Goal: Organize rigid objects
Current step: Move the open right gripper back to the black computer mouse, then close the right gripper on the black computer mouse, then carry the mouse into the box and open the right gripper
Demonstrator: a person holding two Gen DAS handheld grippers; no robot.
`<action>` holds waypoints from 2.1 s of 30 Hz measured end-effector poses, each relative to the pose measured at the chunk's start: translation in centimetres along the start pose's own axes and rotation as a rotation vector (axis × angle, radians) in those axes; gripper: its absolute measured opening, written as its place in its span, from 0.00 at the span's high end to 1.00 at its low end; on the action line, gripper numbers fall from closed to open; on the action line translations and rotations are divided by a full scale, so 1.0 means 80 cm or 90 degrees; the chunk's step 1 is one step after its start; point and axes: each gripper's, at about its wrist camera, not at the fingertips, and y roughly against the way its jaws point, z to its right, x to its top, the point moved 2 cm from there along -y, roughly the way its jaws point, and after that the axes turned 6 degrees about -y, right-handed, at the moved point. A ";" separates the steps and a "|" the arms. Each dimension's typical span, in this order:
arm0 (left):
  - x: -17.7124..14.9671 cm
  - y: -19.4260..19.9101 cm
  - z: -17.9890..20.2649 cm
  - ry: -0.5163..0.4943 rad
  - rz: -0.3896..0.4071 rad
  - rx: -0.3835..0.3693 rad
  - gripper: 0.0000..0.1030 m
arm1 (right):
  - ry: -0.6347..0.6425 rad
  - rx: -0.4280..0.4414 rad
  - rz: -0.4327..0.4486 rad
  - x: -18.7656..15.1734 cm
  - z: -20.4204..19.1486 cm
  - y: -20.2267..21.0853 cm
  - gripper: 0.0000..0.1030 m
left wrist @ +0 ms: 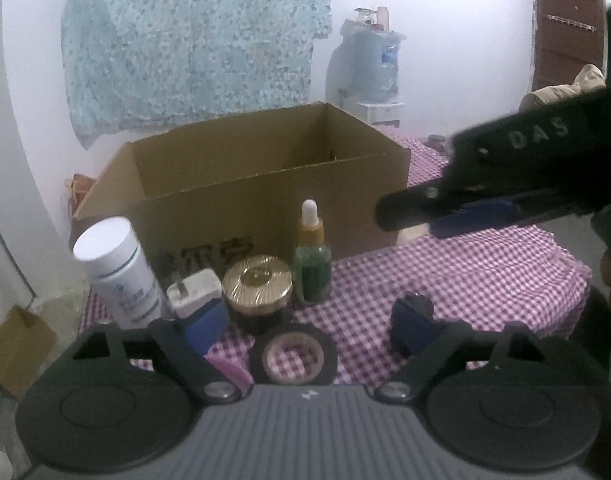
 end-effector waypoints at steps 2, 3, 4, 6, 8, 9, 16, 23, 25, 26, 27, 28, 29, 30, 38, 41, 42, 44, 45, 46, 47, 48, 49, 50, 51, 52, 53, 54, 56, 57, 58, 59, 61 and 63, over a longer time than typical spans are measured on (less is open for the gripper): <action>0.003 -0.009 0.002 -0.008 0.002 -0.005 0.21 | 0.009 0.006 0.001 0.004 -0.005 -0.008 0.50; 0.004 -0.012 0.003 -0.011 0.003 -0.009 0.23 | 0.013 0.004 0.001 0.006 -0.006 -0.012 0.52; 0.004 -0.015 0.004 -0.013 0.002 -0.011 0.26 | 0.017 0.001 0.000 0.007 -0.007 -0.015 0.52; 0.003 -0.019 0.009 -0.019 0.001 -0.026 0.29 | 0.016 -0.005 -0.004 0.009 -0.005 -0.019 0.53; 0.000 -0.022 0.014 -0.014 -0.007 -0.060 0.29 | 0.004 -0.015 -0.012 0.008 0.003 -0.021 0.53; -0.002 -0.024 0.017 -0.006 -0.014 -0.085 0.30 | -0.006 -0.025 -0.017 0.007 0.010 -0.021 0.53; -0.002 -0.050 0.051 -0.011 -0.053 -0.166 0.45 | -0.136 -0.051 -0.062 -0.015 0.075 -0.023 0.54; 0.001 -0.093 0.064 -0.019 -0.120 -0.166 0.62 | -0.207 -0.032 -0.097 -0.031 0.102 -0.044 0.62; 0.001 -0.100 0.065 -0.018 -0.127 -0.168 0.65 | -0.216 -0.033 -0.105 -0.034 0.106 -0.051 0.64; 0.000 -0.102 0.066 -0.020 -0.131 -0.167 0.66 | -0.220 -0.032 -0.109 -0.035 0.108 -0.056 0.65; 0.000 -0.103 0.067 -0.025 -0.129 -0.164 0.66 | -0.224 -0.029 -0.112 -0.037 0.110 -0.059 0.68; 0.001 -0.105 0.068 -0.028 -0.129 -0.163 0.66 | -0.227 -0.023 -0.112 -0.037 0.111 -0.062 0.70; 0.002 -0.105 0.069 -0.031 -0.129 -0.162 0.66 | -0.227 -0.020 -0.113 -0.037 0.112 -0.065 0.71; 0.002 -0.106 0.070 -0.034 -0.128 -0.161 0.66 | -0.226 -0.017 -0.113 -0.036 0.111 -0.068 0.73; 0.004 -0.104 0.074 -0.043 -0.121 -0.135 0.69 | -0.206 0.003 -0.118 -0.033 0.101 -0.093 0.84; 0.004 -0.104 0.072 -0.038 -0.120 -0.132 0.71 | -0.194 -0.004 -0.113 -0.033 0.096 -0.096 0.85; 0.004 -0.102 0.072 -0.036 -0.121 -0.133 0.72 | -0.194 -0.005 -0.112 -0.034 0.099 -0.094 0.85; 0.005 -0.097 0.072 -0.036 -0.116 -0.134 0.72 | -0.191 -0.006 -0.107 -0.035 0.097 -0.090 0.85; 0.006 -0.093 0.073 -0.038 -0.112 -0.133 0.72 | -0.190 -0.005 -0.104 -0.035 0.096 -0.085 0.85; 0.008 -0.087 0.074 -0.040 -0.106 -0.132 0.72 | -0.187 -0.005 -0.100 -0.034 0.092 -0.081 0.85; 0.010 -0.081 0.074 -0.041 -0.098 -0.130 0.72 | -0.182 -0.004 -0.095 -0.034 0.089 -0.074 0.85; 0.013 -0.074 0.074 -0.041 -0.090 -0.128 0.72 | -0.175 -0.004 -0.089 -0.033 0.084 -0.070 0.85; 0.017 -0.064 0.072 -0.039 -0.081 -0.123 0.71 | -0.166 -0.004 -0.083 -0.031 0.077 -0.063 0.85; 0.021 -0.055 0.070 -0.040 -0.070 -0.118 0.71 | -0.153 -0.003 -0.075 -0.028 0.069 -0.056 0.85; 0.027 -0.045 0.067 -0.040 -0.057 -0.110 0.71 | -0.140 0.000 -0.068 -0.024 0.059 -0.050 0.85; 0.033 -0.034 0.061 -0.038 -0.043 -0.101 0.71 | -0.123 0.006 -0.059 -0.018 0.046 -0.044 0.85; 0.040 -0.023 0.054 -0.034 -0.028 -0.090 0.71 | -0.108 0.012 -0.052 -0.011 0.035 -0.038 0.85; 0.047 -0.014 0.046 -0.031 -0.015 -0.080 0.71 | -0.090 0.021 -0.045 -0.003 0.021 -0.034 0.85; 0.063 0.004 0.025 -0.019 0.008 -0.055 0.71 | -0.052 0.044 -0.033 0.016 -0.008 -0.027 0.85; 0.071 0.012 0.012 -0.010 0.016 -0.044 0.71 | -0.032 0.057 -0.030 0.027 -0.024 -0.027 0.85; 0.079 0.017 -0.003 0.000 0.024 -0.035 0.71 | -0.018 0.068 -0.028 0.036 -0.037 -0.030 0.85; 0.086 0.021 -0.018 0.009 0.030 -0.028 0.71 | -0.001 0.078 -0.028 0.047 -0.052 -0.034 0.85; 0.101 0.021 -0.050 0.030 0.030 -0.016 0.71 | 0.032 0.098 -0.032 0.068 -0.082 -0.048 0.85; 0.113 0.012 -0.086 0.058 0.013 -0.013 0.71 | 0.045 0.115 -0.056 0.091 -0.105 -0.074 0.85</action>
